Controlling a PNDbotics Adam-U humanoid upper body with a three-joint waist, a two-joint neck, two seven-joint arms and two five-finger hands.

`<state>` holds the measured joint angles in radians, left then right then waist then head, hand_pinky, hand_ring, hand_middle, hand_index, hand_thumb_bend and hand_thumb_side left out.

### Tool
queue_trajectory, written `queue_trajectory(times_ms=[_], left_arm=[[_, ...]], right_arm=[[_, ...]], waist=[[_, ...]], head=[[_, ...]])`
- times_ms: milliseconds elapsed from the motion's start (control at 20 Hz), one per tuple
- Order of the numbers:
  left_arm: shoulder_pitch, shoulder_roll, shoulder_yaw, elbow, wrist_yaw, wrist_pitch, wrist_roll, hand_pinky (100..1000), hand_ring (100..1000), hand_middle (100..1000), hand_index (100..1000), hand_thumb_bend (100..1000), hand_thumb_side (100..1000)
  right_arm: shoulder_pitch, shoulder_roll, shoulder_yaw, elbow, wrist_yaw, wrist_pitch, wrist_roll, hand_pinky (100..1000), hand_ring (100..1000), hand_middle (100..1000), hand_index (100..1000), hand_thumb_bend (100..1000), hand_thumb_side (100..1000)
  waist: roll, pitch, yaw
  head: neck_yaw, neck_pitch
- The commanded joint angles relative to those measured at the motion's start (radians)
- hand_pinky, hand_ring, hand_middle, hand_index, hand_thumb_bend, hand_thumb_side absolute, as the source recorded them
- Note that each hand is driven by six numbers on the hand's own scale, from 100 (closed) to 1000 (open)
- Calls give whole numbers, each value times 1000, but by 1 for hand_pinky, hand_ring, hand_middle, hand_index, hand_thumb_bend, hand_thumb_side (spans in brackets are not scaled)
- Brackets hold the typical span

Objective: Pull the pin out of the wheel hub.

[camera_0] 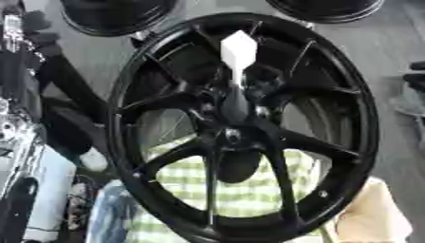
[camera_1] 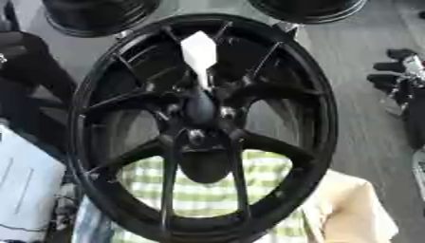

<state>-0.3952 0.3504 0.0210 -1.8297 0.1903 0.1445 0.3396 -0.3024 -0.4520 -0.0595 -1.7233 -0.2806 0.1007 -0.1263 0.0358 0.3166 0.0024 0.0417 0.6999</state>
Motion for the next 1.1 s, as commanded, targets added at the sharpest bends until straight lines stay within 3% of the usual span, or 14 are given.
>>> queue_trajectory(times_ms=[50, 400, 500, 850, 1100], left_arm=[[-7, 16, 2, -10, -4, -3, -3, 714, 692, 655, 716, 100, 793], [-30, 19, -4, -17, -8, -5, -11, 717, 697, 663, 723, 111, 802], [-59, 46, -11, -27, -21, -6, -25, 720, 704, 675, 733, 100, 757], [-239, 253, -65, -78, -81, -21, -142, 740, 737, 739, 781, 100, 596], [-398, 377, -139, -68, -135, -37, -306, 766, 756, 769, 818, 103, 501]], right_arm=[[-7, -14, -3, -26, 6, 0, 1, 844, 708, 679, 834, 100, 787], [-7, -18, -9, -26, 5, 0, -3, 844, 709, 680, 834, 100, 788], [-5, -19, -11, -27, 5, -1, -6, 844, 709, 680, 834, 100, 785], [10, -25, -15, -26, 13, -1, -11, 844, 709, 681, 834, 100, 787], [22, -27, -16, -27, 20, -1, -13, 844, 710, 682, 834, 100, 789]], waist=[[-1, -25, -1], [2, -20, -8], [3, -20, -11], [11, -27, -12], [12, -30, -12]], head=[[2, -8], [-15, -9], [-21, -5], [-27, 3], [-41, -1]])
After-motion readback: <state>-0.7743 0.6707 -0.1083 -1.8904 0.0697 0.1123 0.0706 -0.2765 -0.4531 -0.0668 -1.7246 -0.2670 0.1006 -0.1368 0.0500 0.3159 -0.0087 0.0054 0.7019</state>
